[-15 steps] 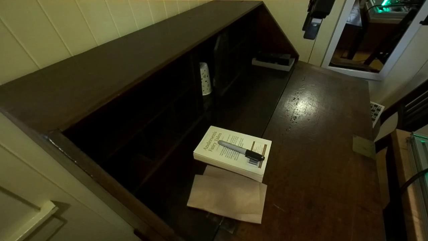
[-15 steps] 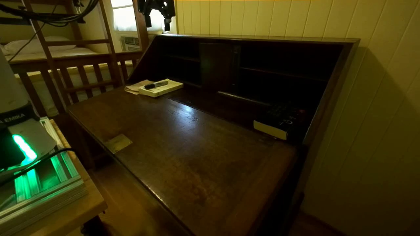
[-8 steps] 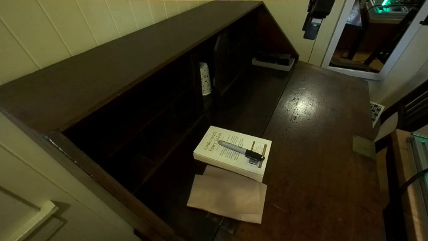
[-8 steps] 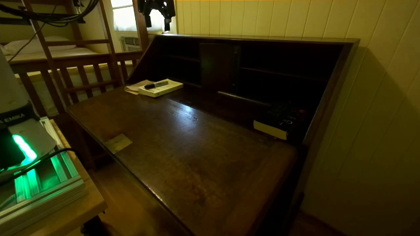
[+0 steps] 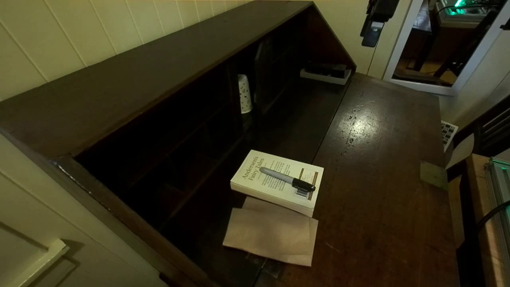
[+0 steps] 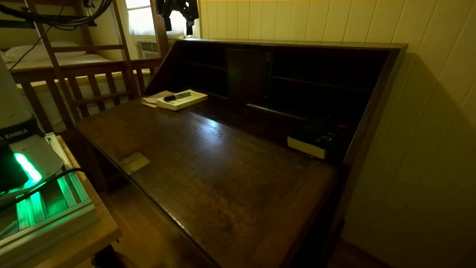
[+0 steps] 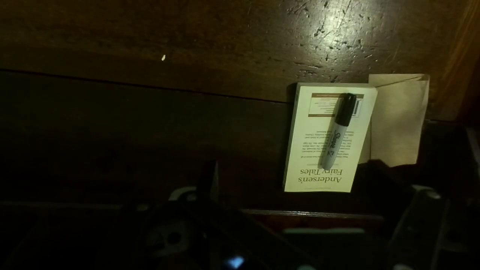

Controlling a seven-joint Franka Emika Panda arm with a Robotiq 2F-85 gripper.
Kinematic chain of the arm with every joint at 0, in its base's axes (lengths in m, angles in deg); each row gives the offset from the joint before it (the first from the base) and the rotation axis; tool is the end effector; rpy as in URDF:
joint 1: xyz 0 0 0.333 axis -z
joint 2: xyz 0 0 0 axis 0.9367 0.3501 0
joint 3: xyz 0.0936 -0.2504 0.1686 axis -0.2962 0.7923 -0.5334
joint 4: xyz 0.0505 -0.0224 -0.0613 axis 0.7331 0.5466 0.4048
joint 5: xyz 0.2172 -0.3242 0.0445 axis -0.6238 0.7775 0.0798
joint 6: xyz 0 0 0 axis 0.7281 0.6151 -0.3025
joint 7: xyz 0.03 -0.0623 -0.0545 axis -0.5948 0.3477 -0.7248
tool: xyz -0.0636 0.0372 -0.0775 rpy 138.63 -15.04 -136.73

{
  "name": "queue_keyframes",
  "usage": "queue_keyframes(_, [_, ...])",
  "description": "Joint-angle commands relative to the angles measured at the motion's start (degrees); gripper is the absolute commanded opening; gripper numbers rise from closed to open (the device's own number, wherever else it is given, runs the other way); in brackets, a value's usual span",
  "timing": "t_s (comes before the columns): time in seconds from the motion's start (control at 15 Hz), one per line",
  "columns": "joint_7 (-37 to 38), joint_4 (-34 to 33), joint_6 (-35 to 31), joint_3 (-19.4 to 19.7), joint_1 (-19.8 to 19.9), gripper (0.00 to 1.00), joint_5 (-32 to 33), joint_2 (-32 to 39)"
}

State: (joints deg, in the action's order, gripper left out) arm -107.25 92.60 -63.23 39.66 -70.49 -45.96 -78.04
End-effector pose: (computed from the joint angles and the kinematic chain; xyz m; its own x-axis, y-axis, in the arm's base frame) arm 0.4437 -0.0795 0.4815 0.9802 0.1624 0.1132 0.1740 -0.9795 -0.1014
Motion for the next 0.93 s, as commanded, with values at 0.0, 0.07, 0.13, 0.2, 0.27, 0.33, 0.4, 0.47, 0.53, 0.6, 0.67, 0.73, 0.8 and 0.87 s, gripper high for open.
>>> queue_keyframes(0.0, [4.2, -1.4, -4.6, -1.0, 2.4, 1.0, 0.3, 3.8])
queue_keyframes(0.07, [5.9, -1.5, -8.6, -1.1, 3.1, 1.0, 0.3, 5.2])
queue_keyframes(0.13, [6.4, -2.4, -11.0, -0.6, 3.3, 1.0, -0.8, 7.5])
queue_keyframes(0.2, [7.9, -2.6, -14.3, -0.7, 3.7, 1.0, -0.9, 9.3])
queue_keyframes(0.27, [8.5, -3.3, -17.2, -0.7, 3.9, 1.0, -1.6, 11.5])
queue_keyframes(0.33, [9.0, -3.9, -19.6, -0.8, 4.1, 1.0, -2.0, 13.3])
queue_keyframes(0.4, [9.5, -4.9, -21.1, -1.1, 4.1, 1.0, -2.4, 15.2])
queue_keyframes(0.47, [10.0, -5.5, -22.9, -1.4, 4.1, 1.0, -2.7, 16.9])
queue_keyframes(0.53, [10.7, -6.7, -23.5, -1.8, 4.1, 1.0, -2.9, 18.3])
queue_keyframes(0.6, [11.4, -7.7, -24.4, -2.3, 4.1, 1.0, -2.8, 19.7])
queue_keyframes(0.67, [13.7, -8.8, -23.9, -2.8, 4.4, 1.0, -0.9, 20.8])
queue_keyframes(0.73, [10.9, -5.4, -23.9, -2.6, 4.7, 1.0, -1.4, 17.7])
queue_keyframes(0.8, [11.9, -6.5, -23.9, -3.0, 4.7, 1.0, -1.3, 18.9])
queue_keyframes(0.87, [12.4, -7.3, -23.9, -3.3, 4.7, 1.0, -1.3, 19.7])
